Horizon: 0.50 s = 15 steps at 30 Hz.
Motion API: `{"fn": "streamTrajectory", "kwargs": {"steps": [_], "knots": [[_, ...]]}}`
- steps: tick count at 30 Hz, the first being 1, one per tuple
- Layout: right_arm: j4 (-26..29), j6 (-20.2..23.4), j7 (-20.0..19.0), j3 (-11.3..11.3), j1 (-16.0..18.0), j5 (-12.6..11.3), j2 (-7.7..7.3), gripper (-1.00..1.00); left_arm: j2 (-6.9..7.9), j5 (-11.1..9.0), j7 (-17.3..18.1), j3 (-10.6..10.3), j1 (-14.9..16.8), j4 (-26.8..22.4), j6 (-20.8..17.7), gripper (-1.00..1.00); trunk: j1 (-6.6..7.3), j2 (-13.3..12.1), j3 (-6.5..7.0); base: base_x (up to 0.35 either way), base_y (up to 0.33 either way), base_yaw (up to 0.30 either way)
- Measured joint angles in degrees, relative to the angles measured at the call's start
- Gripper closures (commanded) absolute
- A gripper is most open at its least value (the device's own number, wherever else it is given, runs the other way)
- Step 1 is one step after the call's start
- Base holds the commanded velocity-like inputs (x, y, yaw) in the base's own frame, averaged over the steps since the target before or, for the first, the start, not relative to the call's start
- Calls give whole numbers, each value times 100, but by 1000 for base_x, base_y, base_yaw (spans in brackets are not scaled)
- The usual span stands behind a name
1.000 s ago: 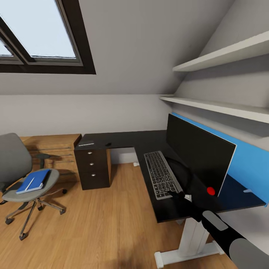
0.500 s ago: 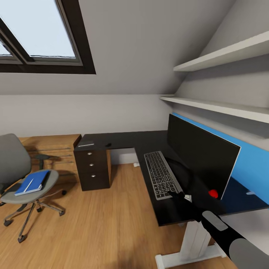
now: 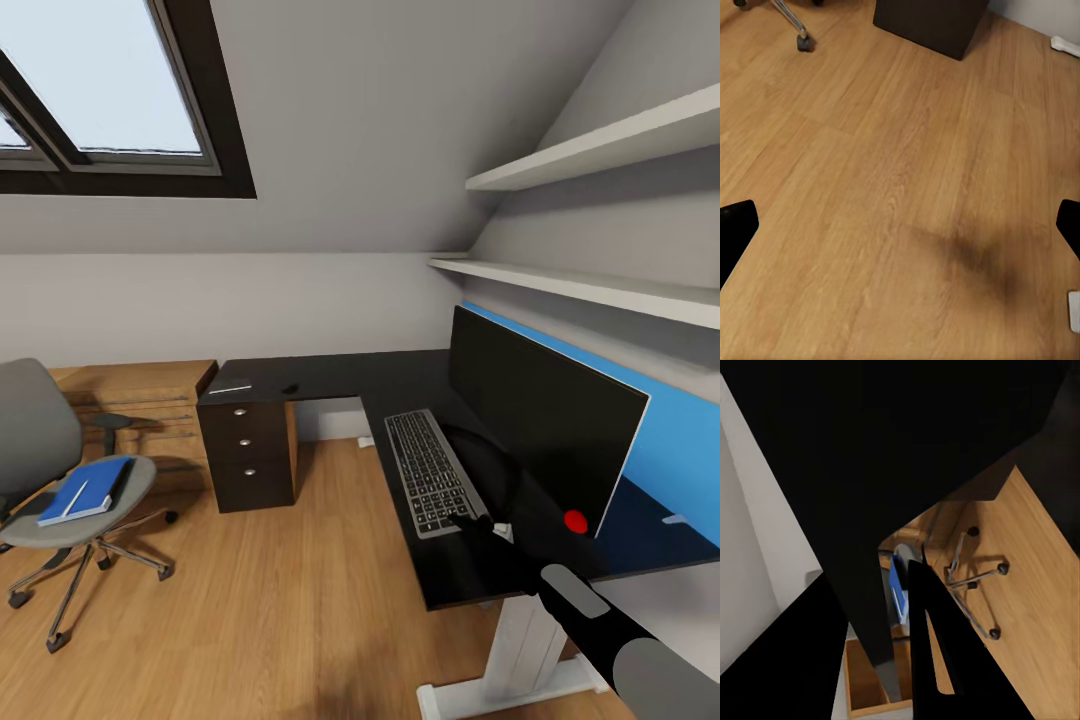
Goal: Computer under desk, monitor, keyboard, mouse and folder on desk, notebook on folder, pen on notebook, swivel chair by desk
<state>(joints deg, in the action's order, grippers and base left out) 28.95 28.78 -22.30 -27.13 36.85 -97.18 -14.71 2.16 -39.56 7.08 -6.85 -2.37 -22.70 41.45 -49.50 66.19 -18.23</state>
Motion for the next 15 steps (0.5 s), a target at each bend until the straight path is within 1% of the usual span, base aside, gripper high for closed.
{"fn": "streamTrajectory", "kwargs": {"steps": [11, 15], "knots": [[-1, 2, 4, -3, 0, -3, 0, 100, 2, -13, -14, -8, 0, 0, -8, -100, 0, 0, 0, 0, 0, 0], [-1, 0, -7, -4, 0, 3, 0, 100, 0, -15, -16, -11, 0, 0, -8, -100, -87, 159, -71, 0, 0, 0]]}}
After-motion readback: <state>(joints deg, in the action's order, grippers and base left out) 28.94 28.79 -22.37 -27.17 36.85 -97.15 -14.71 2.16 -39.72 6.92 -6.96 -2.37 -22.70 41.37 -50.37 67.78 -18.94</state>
